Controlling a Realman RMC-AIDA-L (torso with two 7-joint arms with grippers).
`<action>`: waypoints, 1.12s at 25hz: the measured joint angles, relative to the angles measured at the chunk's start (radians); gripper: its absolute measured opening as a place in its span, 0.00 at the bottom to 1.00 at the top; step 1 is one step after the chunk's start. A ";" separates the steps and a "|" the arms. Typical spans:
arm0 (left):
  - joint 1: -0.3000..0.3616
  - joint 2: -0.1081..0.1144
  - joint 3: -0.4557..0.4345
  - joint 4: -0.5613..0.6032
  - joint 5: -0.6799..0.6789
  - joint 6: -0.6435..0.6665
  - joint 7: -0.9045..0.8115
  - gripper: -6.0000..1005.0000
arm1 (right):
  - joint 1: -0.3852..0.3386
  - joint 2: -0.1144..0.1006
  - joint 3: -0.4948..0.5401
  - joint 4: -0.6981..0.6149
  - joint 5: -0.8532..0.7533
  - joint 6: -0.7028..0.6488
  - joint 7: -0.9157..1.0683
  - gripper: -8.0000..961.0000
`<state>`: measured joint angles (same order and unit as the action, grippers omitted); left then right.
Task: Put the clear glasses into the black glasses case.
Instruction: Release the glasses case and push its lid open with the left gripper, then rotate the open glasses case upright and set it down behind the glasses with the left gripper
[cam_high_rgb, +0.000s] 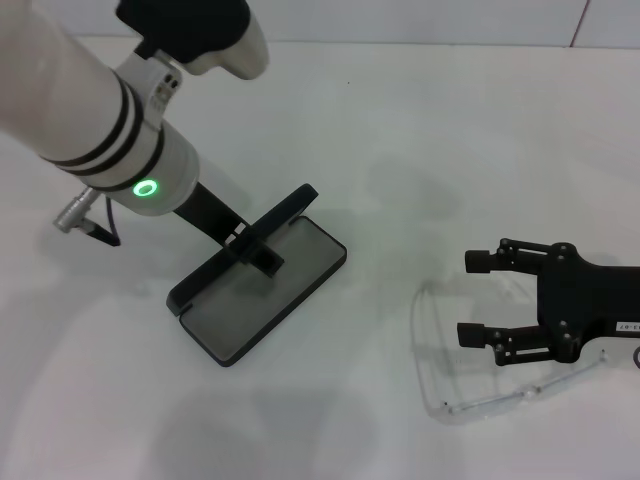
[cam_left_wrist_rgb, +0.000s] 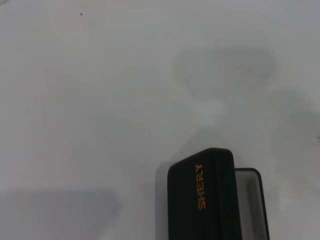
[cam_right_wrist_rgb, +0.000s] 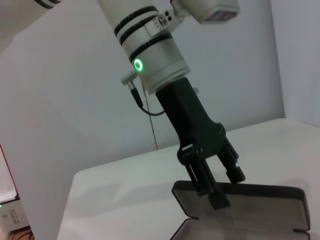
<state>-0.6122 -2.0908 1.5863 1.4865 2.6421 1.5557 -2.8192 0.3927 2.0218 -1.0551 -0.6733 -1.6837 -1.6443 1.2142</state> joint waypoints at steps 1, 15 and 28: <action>-0.004 0.000 0.004 -0.010 0.001 -0.005 0.000 0.70 | 0.000 0.000 0.001 0.000 0.000 0.000 0.000 0.91; -0.030 0.002 0.010 -0.049 0.009 -0.014 -0.004 0.65 | 0.008 0.000 -0.001 0.025 0.011 0.025 -0.002 0.91; -0.037 0.002 0.033 -0.045 0.060 -0.020 0.011 0.24 | 0.017 0.000 0.003 0.026 0.011 0.042 -0.004 0.91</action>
<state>-0.6487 -2.0887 1.6190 1.4417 2.7020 1.5353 -2.8080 0.4094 2.0217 -1.0522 -0.6473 -1.6728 -1.6022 1.2106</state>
